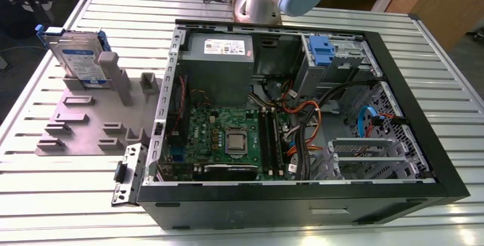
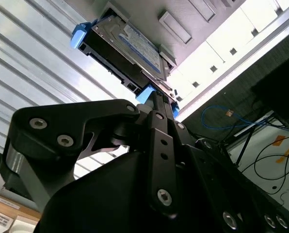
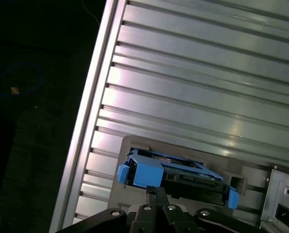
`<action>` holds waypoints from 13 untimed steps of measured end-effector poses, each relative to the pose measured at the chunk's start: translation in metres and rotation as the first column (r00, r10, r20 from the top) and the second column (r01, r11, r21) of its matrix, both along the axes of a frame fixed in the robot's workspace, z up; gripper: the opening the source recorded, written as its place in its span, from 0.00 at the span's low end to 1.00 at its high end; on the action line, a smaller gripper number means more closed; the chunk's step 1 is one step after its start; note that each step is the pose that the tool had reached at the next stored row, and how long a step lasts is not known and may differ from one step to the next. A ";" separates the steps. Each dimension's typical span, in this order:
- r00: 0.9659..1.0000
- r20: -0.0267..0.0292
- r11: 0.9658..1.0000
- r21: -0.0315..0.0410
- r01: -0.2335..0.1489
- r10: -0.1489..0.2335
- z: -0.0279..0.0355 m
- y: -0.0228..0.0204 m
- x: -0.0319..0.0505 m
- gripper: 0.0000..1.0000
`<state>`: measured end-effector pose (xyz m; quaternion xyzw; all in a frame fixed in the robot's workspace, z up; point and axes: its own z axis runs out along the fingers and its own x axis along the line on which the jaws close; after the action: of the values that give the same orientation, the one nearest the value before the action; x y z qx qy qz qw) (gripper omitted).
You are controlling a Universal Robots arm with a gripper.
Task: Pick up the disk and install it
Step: 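Pick up the disk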
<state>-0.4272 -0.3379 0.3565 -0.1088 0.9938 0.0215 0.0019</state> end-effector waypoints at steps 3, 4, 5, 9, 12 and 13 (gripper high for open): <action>1.000 0.000 1.000 0.000 -0.012 0.012 0.0000 0.0000 0.0000 0.11; 1.000 0.000 1.000 0.000 -0.016 0.016 0.0000 0.0000 0.0000 0.11; 1.000 0.000 1.000 0.000 -0.021 0.021 0.0000 0.0000 0.0000 0.11; 0.999 0.000 0.999 0.000 -0.037 0.037 0.0000 0.0000 0.0000 0.11; 0.999 0.000 0.999 0.000 -0.049 0.049 0.0000 0.0000 0.0000 0.11; 0.999 0.000 0.999 0.000 -0.053 0.053 0.0000 0.0000 0.0000 0.11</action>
<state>-0.4272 -0.3379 0.3565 -0.1352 0.9906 0.0215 0.0013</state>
